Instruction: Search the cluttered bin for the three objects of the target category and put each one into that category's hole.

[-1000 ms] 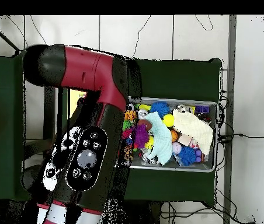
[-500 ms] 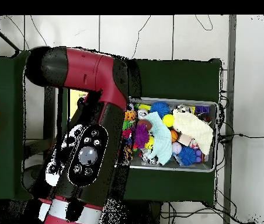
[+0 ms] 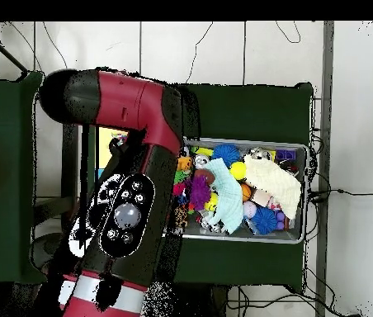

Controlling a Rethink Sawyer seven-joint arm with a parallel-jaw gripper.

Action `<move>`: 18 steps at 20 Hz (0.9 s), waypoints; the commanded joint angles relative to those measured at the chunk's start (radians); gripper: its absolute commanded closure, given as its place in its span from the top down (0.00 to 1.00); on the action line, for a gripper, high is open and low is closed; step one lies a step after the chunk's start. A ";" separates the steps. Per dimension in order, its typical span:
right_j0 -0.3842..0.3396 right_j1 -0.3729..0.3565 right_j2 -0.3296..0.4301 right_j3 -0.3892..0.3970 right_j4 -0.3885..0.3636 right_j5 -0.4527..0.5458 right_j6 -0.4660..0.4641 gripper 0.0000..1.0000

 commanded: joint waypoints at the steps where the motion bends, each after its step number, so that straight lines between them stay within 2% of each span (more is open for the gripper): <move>1: -0.042 0.013 0.135 0.148 -0.024 -0.047 0.071 0.00; 18: -0.023 -0.052 0.180 0.311 -0.030 -0.120 0.052 0.00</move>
